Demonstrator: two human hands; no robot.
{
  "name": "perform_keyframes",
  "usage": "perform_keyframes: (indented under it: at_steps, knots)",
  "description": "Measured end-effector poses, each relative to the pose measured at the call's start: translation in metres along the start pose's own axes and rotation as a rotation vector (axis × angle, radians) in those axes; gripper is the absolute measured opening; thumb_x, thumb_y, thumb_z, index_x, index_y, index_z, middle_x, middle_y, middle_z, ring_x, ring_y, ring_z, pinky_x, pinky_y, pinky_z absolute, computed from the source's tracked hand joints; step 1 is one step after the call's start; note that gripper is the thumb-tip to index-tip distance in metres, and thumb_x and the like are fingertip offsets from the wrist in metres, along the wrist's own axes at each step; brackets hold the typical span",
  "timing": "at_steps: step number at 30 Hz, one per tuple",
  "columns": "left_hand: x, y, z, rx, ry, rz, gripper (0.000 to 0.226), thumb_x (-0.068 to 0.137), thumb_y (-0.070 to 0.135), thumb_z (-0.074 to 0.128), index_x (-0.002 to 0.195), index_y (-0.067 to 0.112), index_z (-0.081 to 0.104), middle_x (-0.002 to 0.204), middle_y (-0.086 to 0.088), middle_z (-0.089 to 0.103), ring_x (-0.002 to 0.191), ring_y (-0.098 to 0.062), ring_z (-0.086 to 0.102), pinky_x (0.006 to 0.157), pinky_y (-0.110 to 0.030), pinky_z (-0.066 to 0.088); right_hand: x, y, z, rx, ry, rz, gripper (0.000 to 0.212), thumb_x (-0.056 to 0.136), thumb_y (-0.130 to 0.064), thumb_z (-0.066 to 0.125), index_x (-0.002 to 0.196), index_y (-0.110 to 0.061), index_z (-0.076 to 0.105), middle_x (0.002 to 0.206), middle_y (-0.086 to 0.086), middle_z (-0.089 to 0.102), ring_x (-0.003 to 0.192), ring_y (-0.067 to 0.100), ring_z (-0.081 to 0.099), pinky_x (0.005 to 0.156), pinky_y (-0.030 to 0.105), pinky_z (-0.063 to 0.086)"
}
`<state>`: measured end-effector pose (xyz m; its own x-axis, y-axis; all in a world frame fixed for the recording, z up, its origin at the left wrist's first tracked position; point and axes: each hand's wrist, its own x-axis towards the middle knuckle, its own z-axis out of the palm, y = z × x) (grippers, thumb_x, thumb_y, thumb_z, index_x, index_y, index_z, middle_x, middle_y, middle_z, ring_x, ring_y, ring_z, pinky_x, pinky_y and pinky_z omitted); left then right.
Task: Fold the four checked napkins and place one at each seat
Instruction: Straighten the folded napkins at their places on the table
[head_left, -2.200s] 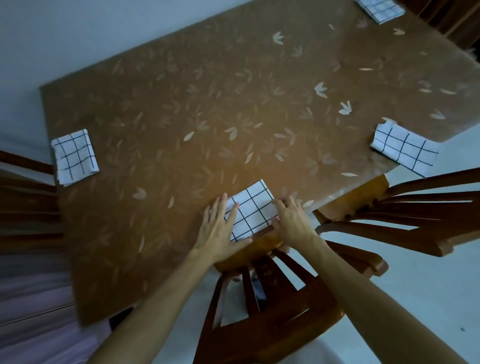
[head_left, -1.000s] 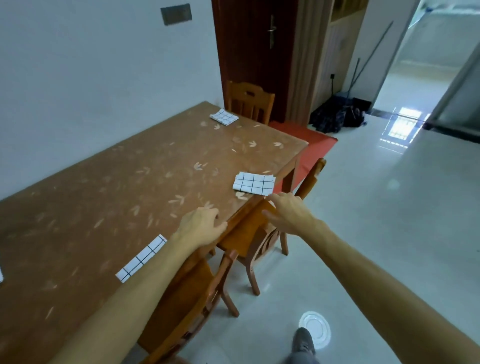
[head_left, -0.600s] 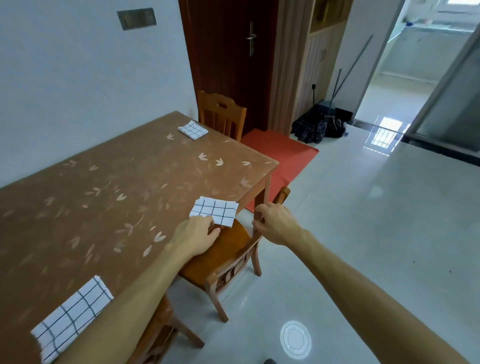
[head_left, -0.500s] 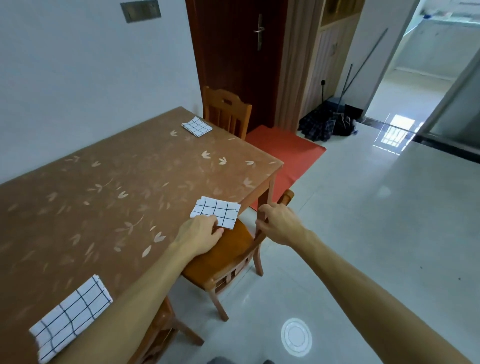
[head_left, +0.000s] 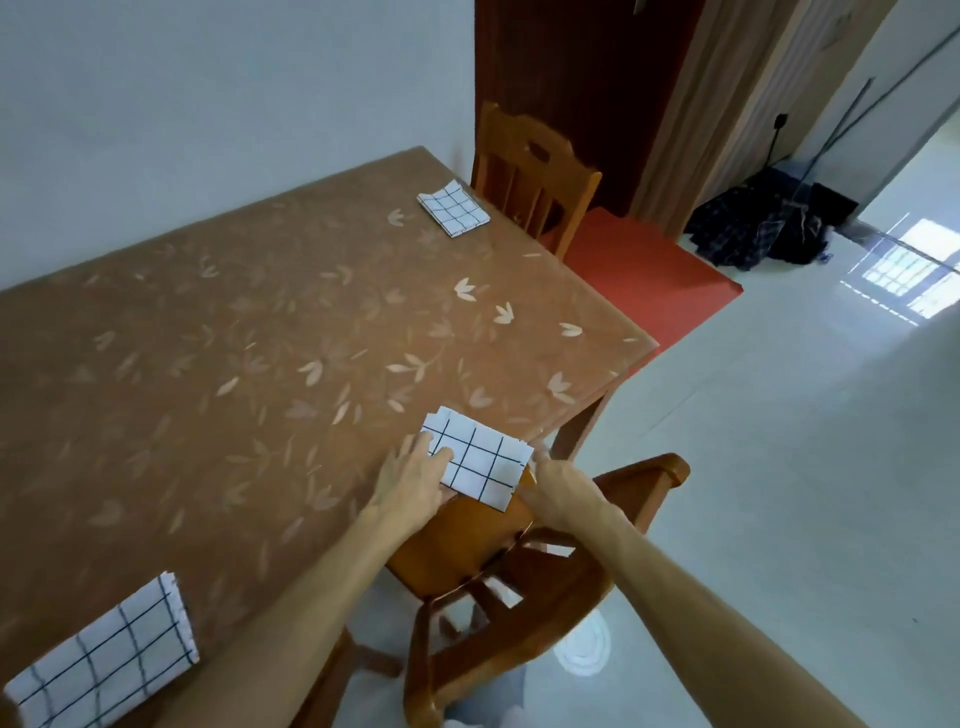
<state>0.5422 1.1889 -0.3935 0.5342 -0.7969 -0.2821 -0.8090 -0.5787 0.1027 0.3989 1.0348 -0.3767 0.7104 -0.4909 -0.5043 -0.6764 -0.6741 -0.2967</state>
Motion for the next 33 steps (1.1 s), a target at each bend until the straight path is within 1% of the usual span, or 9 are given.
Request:
perform_keyframes:
  at_steps: [5, 7, 9, 13, 16, 23, 26, 30, 33]
  knots:
    - [0.036, -0.014, 0.025, -0.038, -0.060, -0.091, 0.062, 0.091, 0.043, 0.065, 0.145, 0.021, 0.045, 0.154, -0.016, 0.029, 0.138, -0.035, 0.034, 0.111, -0.046, 0.034, 0.045, -0.004, 0.022, 0.123, -0.183, 0.109, 0.023, 0.100, -0.018, 0.044, 0.115, -0.008, 0.058, 0.131, 0.024, 0.052, 0.121, 0.037, 0.054, 0.094, 0.043, 0.048]
    - [0.043, -0.017, 0.034, -0.100, -0.085, -0.145, 0.059, 0.092, 0.041, 0.066, 0.144, 0.022, 0.045, 0.156, -0.015, 0.026, 0.139, -0.034, 0.035, 0.112, -0.046, 0.035, 0.058, -0.003, 0.028, 0.205, -0.205, 0.190, 0.035, 0.098, -0.026, 0.046, 0.121, -0.001, 0.057, 0.124, 0.020, 0.060, 0.116, 0.038, 0.059, 0.091, 0.040, 0.051]
    - [0.045, -0.020, 0.039, -0.161, -0.093, -0.176, 0.054, 0.092, 0.041, 0.066, 0.140, 0.022, 0.049, 0.152, -0.012, 0.030, 0.133, -0.032, 0.041, 0.109, -0.043, 0.039, 0.069, -0.003, 0.034, 0.294, -0.184, 0.258, 0.041, 0.096, -0.032, 0.048, 0.125, -0.004, 0.056, 0.120, 0.016, 0.065, 0.111, 0.036, 0.062, 0.082, 0.034, 0.048]
    - [0.047, -0.024, 0.043, -0.198, -0.068, -0.188, 0.050, 0.093, 0.046, 0.065, 0.135, 0.022, 0.053, 0.148, -0.008, 0.033, 0.127, -0.026, 0.045, 0.104, -0.038, 0.043, 0.085, -0.005, 0.026, 0.383, -0.089, 0.311, 0.031, 0.096, -0.023, 0.053, 0.122, -0.006, 0.055, 0.116, 0.016, 0.067, 0.105, 0.035, 0.064, 0.073, 0.030, 0.044]
    - [0.051, -0.024, 0.044, -0.227, -0.047, -0.213, 0.047, 0.092, 0.046, 0.064, 0.131, 0.023, 0.053, 0.146, -0.008, 0.034, 0.125, -0.026, 0.047, 0.103, -0.038, 0.045, 0.104, -0.006, 0.010, 0.373, -0.055, 0.260, 0.022, 0.097, -0.022, 0.054, 0.114, -0.008, 0.056, 0.109, 0.016, 0.069, 0.097, 0.035, 0.067, 0.080, 0.038, 0.054]
    - [0.054, -0.018, 0.049, -0.285, 0.004, -0.303, 0.041, 0.092, 0.031, 0.067, 0.130, 0.020, 0.054, 0.140, -0.008, 0.042, 0.122, -0.027, 0.052, 0.097, -0.037, 0.048, 0.153, -0.007, -0.017, 0.253, -0.025, 0.127, 0.027, 0.098, -0.023, 0.056, 0.121, -0.007, 0.058, 0.115, 0.013, 0.068, 0.106, 0.033, 0.064, 0.089, 0.038, 0.052]
    - [0.054, -0.012, 0.052, -0.306, 0.038, -0.381, 0.039, 0.095, 0.035, 0.062, 0.131, 0.021, 0.054, 0.138, -0.006, 0.042, 0.123, -0.025, 0.050, 0.098, -0.037, 0.046, 0.167, -0.010, -0.023, 0.176, -0.035, 0.046, 0.030, 0.098, -0.021, 0.055, 0.123, -0.004, 0.056, 0.114, 0.017, 0.069, 0.107, 0.038, 0.063, 0.090, 0.041, 0.049]
    - [0.052, 0.003, 0.055, -0.337, 0.063, -0.477, 0.038, 0.094, 0.034, 0.065, 0.127, 0.017, 0.058, 0.136, -0.010, 0.046, 0.120, -0.029, 0.053, 0.095, -0.041, 0.048, 0.182, -0.012, -0.028, 0.120, -0.030, -0.088, 0.029, 0.096, -0.019, 0.057, 0.123, -0.010, 0.055, 0.110, 0.015, 0.071, 0.103, 0.038, 0.065, 0.087, 0.045, 0.052]
    - [0.047, 0.018, 0.058, -0.391, 0.108, -0.528, 0.034, 0.090, 0.027, 0.072, 0.120, 0.016, 0.062, 0.130, -0.010, 0.051, 0.115, -0.027, 0.058, 0.087, -0.036, 0.055, 0.190, -0.010, -0.030, 0.072, -0.116, -0.156, 0.029, 0.099, -0.020, 0.053, 0.127, -0.012, 0.051, 0.112, 0.016, 0.069, 0.105, 0.038, 0.063, 0.085, 0.042, 0.050]
